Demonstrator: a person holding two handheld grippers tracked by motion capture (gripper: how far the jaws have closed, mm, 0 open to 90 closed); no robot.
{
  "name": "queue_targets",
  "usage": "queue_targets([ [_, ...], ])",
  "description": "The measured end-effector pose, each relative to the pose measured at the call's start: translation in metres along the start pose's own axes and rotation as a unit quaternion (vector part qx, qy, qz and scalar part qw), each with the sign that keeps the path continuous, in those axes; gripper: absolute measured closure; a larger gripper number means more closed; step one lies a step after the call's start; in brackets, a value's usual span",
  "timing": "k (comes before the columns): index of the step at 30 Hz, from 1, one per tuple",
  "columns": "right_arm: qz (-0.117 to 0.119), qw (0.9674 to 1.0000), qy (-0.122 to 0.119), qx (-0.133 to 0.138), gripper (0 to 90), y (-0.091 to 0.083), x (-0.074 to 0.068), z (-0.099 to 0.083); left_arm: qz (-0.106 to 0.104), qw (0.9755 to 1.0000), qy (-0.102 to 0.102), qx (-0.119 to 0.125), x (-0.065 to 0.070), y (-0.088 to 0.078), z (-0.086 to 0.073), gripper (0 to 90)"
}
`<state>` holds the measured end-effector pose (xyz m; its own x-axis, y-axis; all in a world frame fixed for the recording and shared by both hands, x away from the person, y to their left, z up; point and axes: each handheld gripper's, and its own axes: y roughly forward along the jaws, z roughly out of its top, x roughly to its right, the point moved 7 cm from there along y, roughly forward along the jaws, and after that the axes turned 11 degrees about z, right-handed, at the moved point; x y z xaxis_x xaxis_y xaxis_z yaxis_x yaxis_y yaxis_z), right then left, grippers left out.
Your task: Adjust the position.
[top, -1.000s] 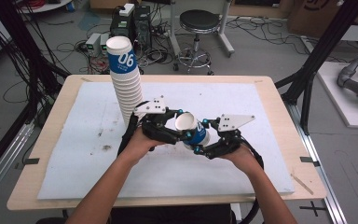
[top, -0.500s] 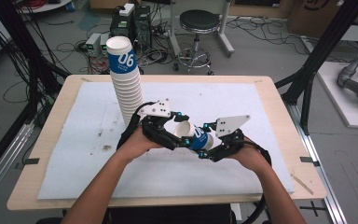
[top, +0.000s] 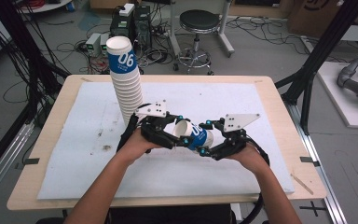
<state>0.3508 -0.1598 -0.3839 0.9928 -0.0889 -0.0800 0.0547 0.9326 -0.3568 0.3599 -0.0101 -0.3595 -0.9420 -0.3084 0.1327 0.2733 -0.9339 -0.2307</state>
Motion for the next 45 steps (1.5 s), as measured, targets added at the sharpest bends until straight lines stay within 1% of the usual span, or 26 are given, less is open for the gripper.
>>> queue_targets([
  [3,-0.003,0.9996,0.013,0.024,20.1,-0.007,0.001,0.002,-0.006,0.9990,-0.025,0.036,-0.004,-0.007,-0.001,30.4],
  [4,-0.001,0.9994,0.018,0.030,20.1,-0.008,0.001,0.003,-0.008,0.9984,-0.028,0.047,-0.004,-0.008,-0.001,30.4],
  [5,0.002,0.9991,0.022,0.037,19.5,-0.008,0.001,0.003,-0.008,0.9984,-0.028,0.047,-0.004,-0.008,-0.001,30.4],
  [7,0.007,0.9988,0.028,0.040,18.4,-0.003,0.000,0.001,-0.012,0.9974,-0.034,0.063,-0.004,-0.009,0.000,30.4],
  [8,0.010,0.9988,0.030,0.036,17.7,-0.001,0.000,-0.001,-0.015,0.9974,-0.028,0.065,-0.002,-0.008,0.000,30.4],
  [11,0.020,0.9980,0.043,0.041,16.8,0.005,-0.001,-0.002,-0.017,0.9972,-0.029,0.066,-0.001,-0.008,0.000,30.4],
  [13,0.023,0.9979,0.043,0.042,17.9,0.006,-0.002,-0.002,-0.017,0.9976,-0.026,0.062,0.000,-0.009,0.000,30.5],
  [16,0.026,0.9988,0.024,0.034,22.0,0.004,-0.003,-0.002,-0.018,0.9985,-0.022,0.046,0.000,-0.010,-0.002,30.7],
  [19,0.023,0.9996,0.008,0.013,24.4,0.002,-0.004,-0.004,-0.011,0.9996,-0.009,0.022,0.002,-0.008,-0.006,30.1],
  [21,0.026,0.9997,-0.003,-0.003,27.3,0.003,-0.005,-0.006,-0.002,1.0000,0.006,-0.002,0.002,-0.008,-0.009,27.6],
  [22,0.026,0.9996,-0.008,-0.008,27.8,0.003,-0.006,-0.007,0.001,0.9999,0.011,-0.013,0.003,-0.007,-0.011,27.1],
  [23,0.026,0.9996,-0.008,-0.008,27.8,0.003,-0.006,-0.007,0.001,0.9999,0.011,-0.013,0.003,-0.007,-0.011,27.0],
  [24,0.022,0.9992,-0.019,-0.026,28.0,0.003,-0.006,-0.008,-0.001,0.9992,0.022,-0.033,0.004,-0.007,-0.016,27.1],
  [26,0.024,0.9985,-0.026,-0.041,28.6,0.004,-0.007,-0.009,-0.009,0.9983,0.038,-0.044,0.005,-0.008,-0.019,28.6],
  [28,0.030,0.9980,-0.027,-0.049,28.5,0.003,-0.008,-0.009,-0.016,0.9980,0.042,-0.045,0.006,-0.008,-0.021,29.7],
  [30,0.033,0.9980,-0.024,-0.048,25.6,0.004,-0.009,-0.010,-0.022,0.9987,0.031,-0.035,0.005,-0.009,-0.022,29.9],
  [31,0.034,0.9986,-0.012,-0.039,22.9,0.004,-0.008,-0.009,-0.022,0.9987,0.031,-0.035,0.005,-0.009,-0.022,29.6],
  [33,0.036,0.9989,0.027,-0.008,20.2,0.004,-0.007,-0.006,-0.024,0.9994,0.019,-0.015,0.002,-0.011,-0.023,29.5],
  [34,0.036,0.9985,0.040,0.006,19.1,0.003,-0.006,-0.004,-0.025,0.9996,0.016,-0.005,0.000,-0.012,-0.024,29.6],
  [35,0.036,0.9984,0.042,0.017,19.0,0.002,-0.005,-0.003,-0.025,0.9996,0.016,-0.005,0.000,-0.012,-0.024,29.6],
  [36,0.037,0.9979,0.046,0.026,19.0,0.001,-0.005,-0.002,-0.028,0.9994,0.003,0.020,0.000,-0.013,-0.023,29.7],
  [37,0.037,0.9979,0.046,0.026,19.0,0.001,-0.005,-0.002,-0.028,0.9994,0.003,0.020,0.000,-0.013,-0.023,29.7],
  [38,0.036,0.9974,0.048,0.039,17.8,0.000,-0.005,0.000,-0.033,0.9984,-0.010,0.046,0.000,-0.015,-0.021,29.7],
  [40,0.039,0.9971,0.046,0.047,17.6,0.000,-0.005,0.001,-0.038,0.9971,-0.016,0.064,0.000,-0.015,-0.019,29.7],
  [43,0.046,0.9970,0.047,0.041,17.6,0.004,-0.007,-0.001,-0.042,0.9967,-0.016,0.068,0.002,-0.013,-0.019,29.7],
  [45,0.050,0.9973,0.039,0.039,18.7,0.006,-0.008,-0.001,-0.044,0.9974,-0.010,0.057,0.003,-0.012,-0.021,29.5],
])
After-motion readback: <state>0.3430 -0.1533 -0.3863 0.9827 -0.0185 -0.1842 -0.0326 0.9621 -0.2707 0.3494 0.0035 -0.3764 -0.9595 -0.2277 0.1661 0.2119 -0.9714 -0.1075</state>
